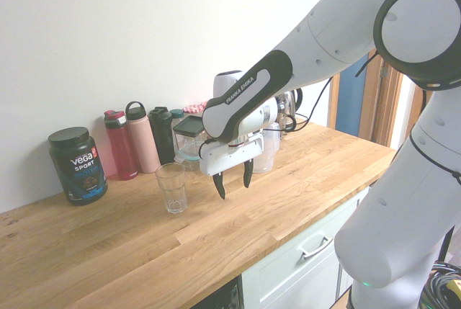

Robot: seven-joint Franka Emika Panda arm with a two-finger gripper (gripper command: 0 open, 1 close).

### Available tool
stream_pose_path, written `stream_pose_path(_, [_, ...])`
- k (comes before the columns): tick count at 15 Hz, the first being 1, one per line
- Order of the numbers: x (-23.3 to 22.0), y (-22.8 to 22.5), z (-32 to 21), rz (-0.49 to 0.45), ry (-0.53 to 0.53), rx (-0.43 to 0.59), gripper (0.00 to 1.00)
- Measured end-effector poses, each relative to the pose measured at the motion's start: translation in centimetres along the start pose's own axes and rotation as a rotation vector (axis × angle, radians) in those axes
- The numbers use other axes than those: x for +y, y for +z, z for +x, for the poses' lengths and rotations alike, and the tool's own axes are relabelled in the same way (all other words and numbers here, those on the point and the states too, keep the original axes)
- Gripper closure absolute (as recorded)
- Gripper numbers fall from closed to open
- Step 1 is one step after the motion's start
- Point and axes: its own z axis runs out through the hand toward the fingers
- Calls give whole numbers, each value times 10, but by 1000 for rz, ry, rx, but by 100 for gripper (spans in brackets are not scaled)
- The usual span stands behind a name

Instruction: Pour me some water

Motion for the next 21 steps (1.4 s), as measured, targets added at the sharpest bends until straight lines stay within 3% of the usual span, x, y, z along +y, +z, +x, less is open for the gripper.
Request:
stream_pose_path(3, [-1,-7,2,20,-44,21,0])
stream_pose_path(6, [4,-68,7,90,-100,112,0])
stream_pose_path(9, [39,-141,16,128,-113,151,0])
stream_pose_path(13, [108,-193,36,178,-94,199,0])
stream_pose_path(16, [146,-200,55,208,-47,230,0])
stream_pose_path(21, [163,-148,89,227,25,254,0])
